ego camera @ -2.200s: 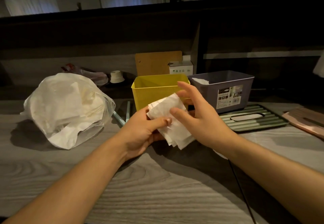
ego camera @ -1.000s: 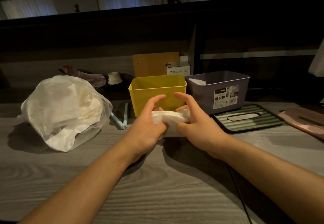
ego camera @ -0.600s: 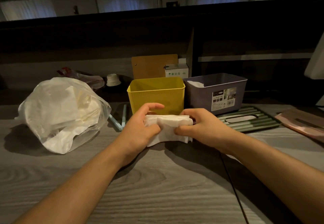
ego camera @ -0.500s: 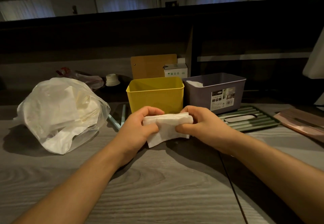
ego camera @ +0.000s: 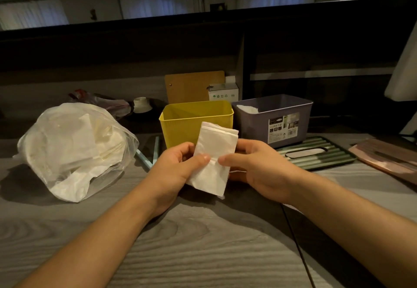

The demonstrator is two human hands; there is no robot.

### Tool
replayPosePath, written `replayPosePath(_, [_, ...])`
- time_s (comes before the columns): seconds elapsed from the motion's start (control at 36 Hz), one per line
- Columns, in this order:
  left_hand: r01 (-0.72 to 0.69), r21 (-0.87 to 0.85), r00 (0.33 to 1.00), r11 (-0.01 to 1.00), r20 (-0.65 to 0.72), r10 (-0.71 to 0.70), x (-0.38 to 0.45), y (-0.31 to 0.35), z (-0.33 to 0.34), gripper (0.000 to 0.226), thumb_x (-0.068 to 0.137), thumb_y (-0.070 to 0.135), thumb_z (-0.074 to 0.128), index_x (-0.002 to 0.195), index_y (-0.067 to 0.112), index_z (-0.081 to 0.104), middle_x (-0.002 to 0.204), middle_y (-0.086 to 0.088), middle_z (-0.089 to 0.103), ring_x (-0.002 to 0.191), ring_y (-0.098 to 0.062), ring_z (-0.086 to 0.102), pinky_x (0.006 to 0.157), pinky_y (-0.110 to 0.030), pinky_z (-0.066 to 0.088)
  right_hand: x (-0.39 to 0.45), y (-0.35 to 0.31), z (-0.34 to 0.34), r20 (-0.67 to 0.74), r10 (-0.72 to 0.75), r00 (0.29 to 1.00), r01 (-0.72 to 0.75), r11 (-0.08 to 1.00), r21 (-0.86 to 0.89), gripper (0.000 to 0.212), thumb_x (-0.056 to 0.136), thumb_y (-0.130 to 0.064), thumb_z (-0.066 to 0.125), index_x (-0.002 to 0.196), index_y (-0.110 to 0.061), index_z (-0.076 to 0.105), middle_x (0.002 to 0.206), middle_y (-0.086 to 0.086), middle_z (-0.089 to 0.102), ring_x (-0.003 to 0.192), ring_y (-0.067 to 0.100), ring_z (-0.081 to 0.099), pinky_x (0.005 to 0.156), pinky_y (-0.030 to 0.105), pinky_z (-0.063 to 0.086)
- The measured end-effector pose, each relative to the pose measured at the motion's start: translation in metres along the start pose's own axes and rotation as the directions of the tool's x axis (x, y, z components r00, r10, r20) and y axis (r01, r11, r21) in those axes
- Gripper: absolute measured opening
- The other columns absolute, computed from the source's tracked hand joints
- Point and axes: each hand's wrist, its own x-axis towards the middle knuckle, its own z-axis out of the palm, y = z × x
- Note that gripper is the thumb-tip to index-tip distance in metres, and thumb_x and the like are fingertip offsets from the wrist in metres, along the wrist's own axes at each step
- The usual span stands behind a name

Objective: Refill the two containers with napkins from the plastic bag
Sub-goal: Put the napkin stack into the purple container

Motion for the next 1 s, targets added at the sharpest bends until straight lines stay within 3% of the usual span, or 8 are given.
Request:
replayPosePath(0.08, [-0.052,-0.039,0.999,0.998,0.005,0.052,0.001,0.001,0.001,0.045,0.075,0.028,0.073,0.119,0.020,0.064,0.111,0.000,0.075,0.103,-0.017,0.072,0.087,-0.037,0.059,-0.002,0.002,0.003,0.019,-0.099,0.995,0.101,0.968,-0.232,0.023,0.095,-0.014,0.065,0.108,-0.032,0.068,0.112,-0.009,0.074,0.105,0.010,0.070,0.090,0.034,0.058])
replayPosePath(0.19, [-0.142,-0.045,0.989,0.989,-0.040,0.140,0.001,0.002,0.001,0.055,0.070,0.027,0.077,0.122,0.026,0.060,0.112,-0.003,0.072,0.105,-0.021,0.071,0.082,-0.036,0.060,-0.003,-0.001,0.005,0.027,-0.291,0.956,0.244,0.743,-0.623,0.015,0.100,-0.026,0.055,0.109,-0.031,0.066,0.102,-0.005,0.070,0.096,0.013,0.066,0.082,0.038,0.059])
replayPosePath(0.25, [-0.162,-0.045,0.985,0.986,-0.073,0.159,0.002,0.002,0.000,0.050,0.072,0.022,0.076,0.119,0.030,0.061,0.109,-0.001,0.071,0.103,-0.022,0.071,0.082,-0.039,0.060,-0.004,-0.003,0.006,0.033,-0.373,0.927,0.295,0.674,-0.677,0.011,0.098,-0.024,0.057,0.107,-0.029,0.063,0.095,-0.010,0.065,0.087,0.006,0.063,0.071,0.027,0.056])
replayPosePath(0.33, [-0.149,-0.087,0.986,0.985,-0.086,0.142,0.005,0.000,-0.004,0.047,0.084,0.000,0.070,0.121,0.025,0.060,0.108,-0.002,0.072,0.102,-0.022,0.072,0.084,-0.041,0.060,-0.006,-0.006,0.001,0.017,-0.405,0.914,0.303,0.655,-0.692,0.034,0.097,-0.020,0.060,0.127,-0.036,0.054,0.101,-0.021,0.059,0.094,-0.004,0.059,0.077,0.015,0.052])
replayPosePath(0.47, [-0.078,-0.017,0.997,0.997,-0.019,0.078,0.007,-0.006,-0.013,0.047,0.084,-0.013,0.065,0.117,0.021,0.063,0.110,-0.014,0.068,0.097,-0.027,0.072,0.076,-0.038,0.062,-0.007,-0.001,-0.007,0.055,-0.175,0.983,0.163,0.691,-0.704,0.072,0.090,-0.018,0.069,0.148,-0.042,0.033,0.122,-0.016,0.055,0.106,0.005,0.060,0.089,0.029,0.056])
replayPosePath(0.75, [-0.133,0.198,0.990,0.971,-0.028,0.141,0.004,-0.007,-0.010,0.069,0.089,-0.003,0.067,0.135,0.044,0.044,0.121,-0.001,0.062,0.102,-0.021,0.069,0.083,-0.038,0.062,-0.012,0.004,0.000,0.016,-0.233,0.972,0.187,0.736,-0.650,0.075,0.092,-0.009,0.063,0.149,-0.043,0.029,0.141,-0.015,0.043,0.091,0.001,0.064,0.073,0.016,0.056])
replayPosePath(0.86, [-0.184,0.269,0.981,0.945,-0.003,0.191,0.003,-0.006,-0.004,0.089,0.086,-0.008,0.066,0.143,0.051,0.032,0.120,-0.003,0.054,0.098,-0.025,0.065,0.076,-0.033,0.061,-0.008,0.008,0.005,-0.064,-0.226,0.972,0.168,0.857,-0.487,0.078,0.094,0.001,0.055,0.149,-0.047,0.027,0.154,-0.007,0.036,0.114,0.007,0.055,0.073,0.017,0.052])
replayPosePath(1.0, [-0.168,0.273,0.986,0.947,0.045,0.162,0.002,-0.007,0.000,0.097,0.086,-0.010,0.064,0.140,0.062,0.026,0.129,-0.003,0.045,0.108,-0.028,0.062,0.084,-0.039,0.062,-0.009,0.008,0.007,-0.059,-0.195,0.979,0.147,0.875,-0.462,0.080,0.096,0.000,0.055,0.150,-0.049,0.021,0.147,-0.005,0.038,0.080,0.007,0.061,0.065,0.012,0.054])
